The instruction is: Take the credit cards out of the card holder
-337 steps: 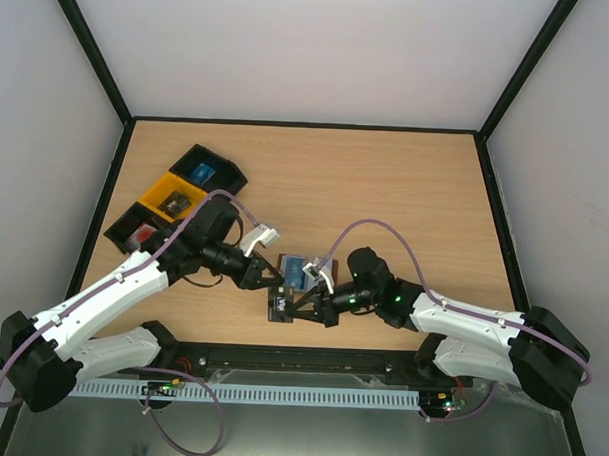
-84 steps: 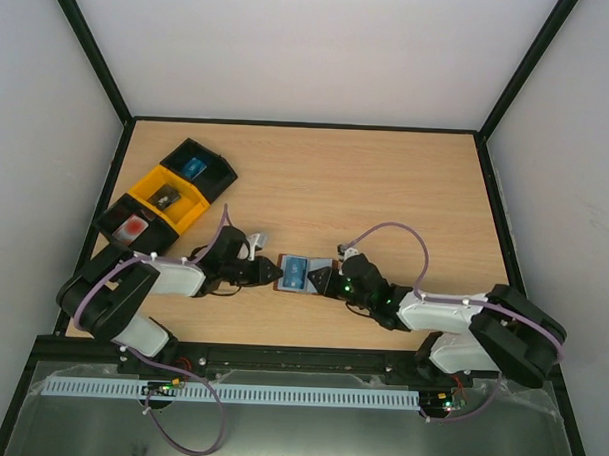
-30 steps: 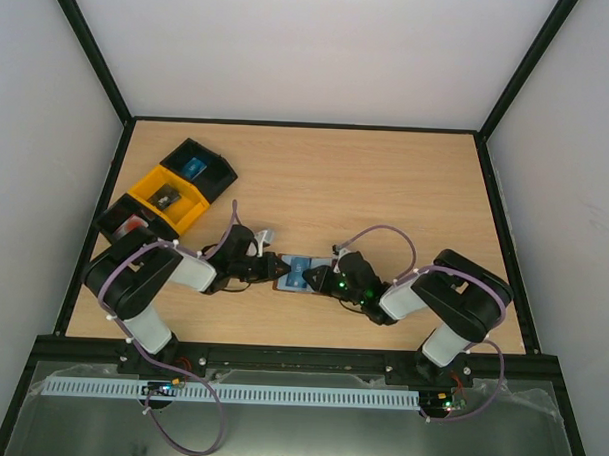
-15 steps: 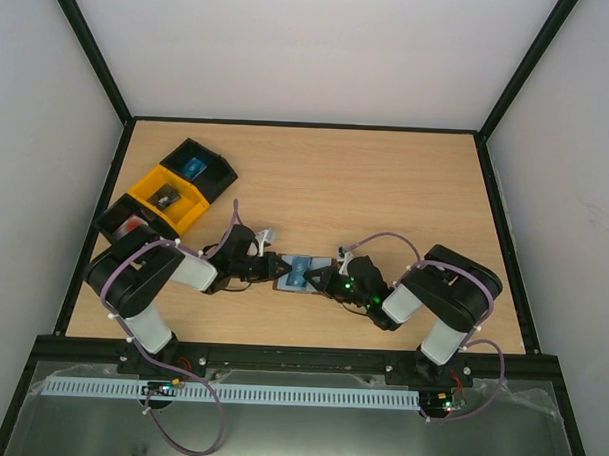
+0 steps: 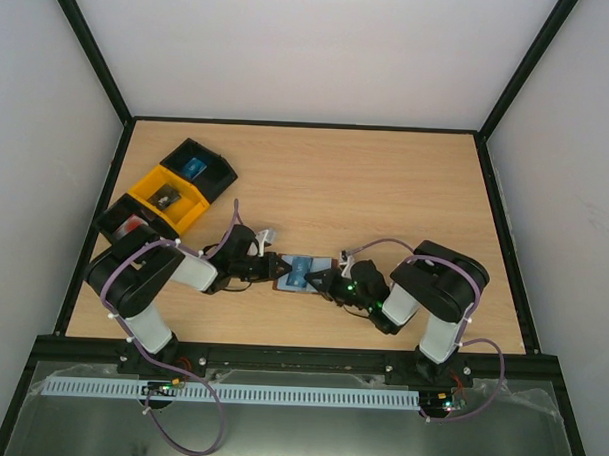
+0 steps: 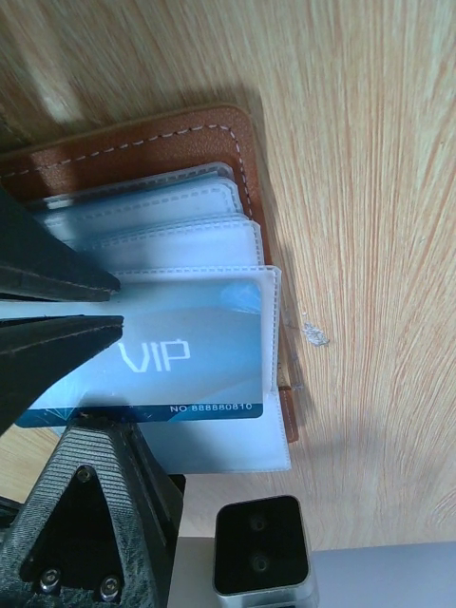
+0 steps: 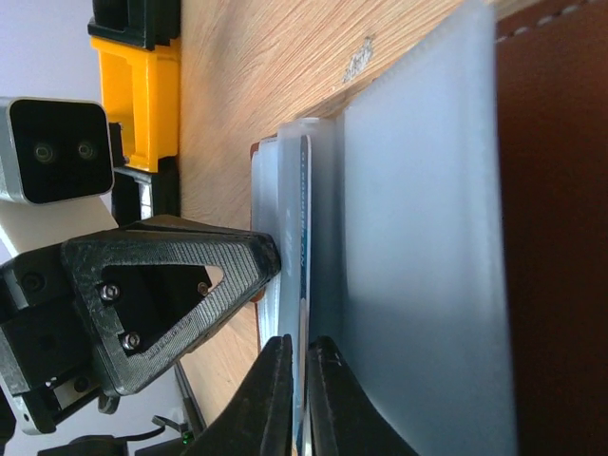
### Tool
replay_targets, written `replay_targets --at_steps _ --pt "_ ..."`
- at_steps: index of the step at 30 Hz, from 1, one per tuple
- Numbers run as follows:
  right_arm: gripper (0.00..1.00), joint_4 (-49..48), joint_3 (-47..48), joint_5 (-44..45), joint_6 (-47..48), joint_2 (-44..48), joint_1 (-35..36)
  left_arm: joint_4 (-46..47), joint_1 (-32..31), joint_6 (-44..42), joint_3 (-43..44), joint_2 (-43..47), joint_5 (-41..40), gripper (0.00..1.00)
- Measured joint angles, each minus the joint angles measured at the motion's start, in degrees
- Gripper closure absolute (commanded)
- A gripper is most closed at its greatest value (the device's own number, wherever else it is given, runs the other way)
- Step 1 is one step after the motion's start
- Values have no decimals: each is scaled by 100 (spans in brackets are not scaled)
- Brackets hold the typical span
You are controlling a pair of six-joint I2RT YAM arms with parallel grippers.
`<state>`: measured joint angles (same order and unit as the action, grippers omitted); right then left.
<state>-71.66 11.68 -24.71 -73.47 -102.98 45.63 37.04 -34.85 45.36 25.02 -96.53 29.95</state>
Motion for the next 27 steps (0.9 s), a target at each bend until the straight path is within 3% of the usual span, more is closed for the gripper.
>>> replay_targets --at_steps 15,27 --pt "98 -227 -262 142 -160 20 -20 4 0 -17 0 0 -42 90" --pt "98 81 -542 509 -131 638 -24 39 -2 -22 7 0 -28 84"
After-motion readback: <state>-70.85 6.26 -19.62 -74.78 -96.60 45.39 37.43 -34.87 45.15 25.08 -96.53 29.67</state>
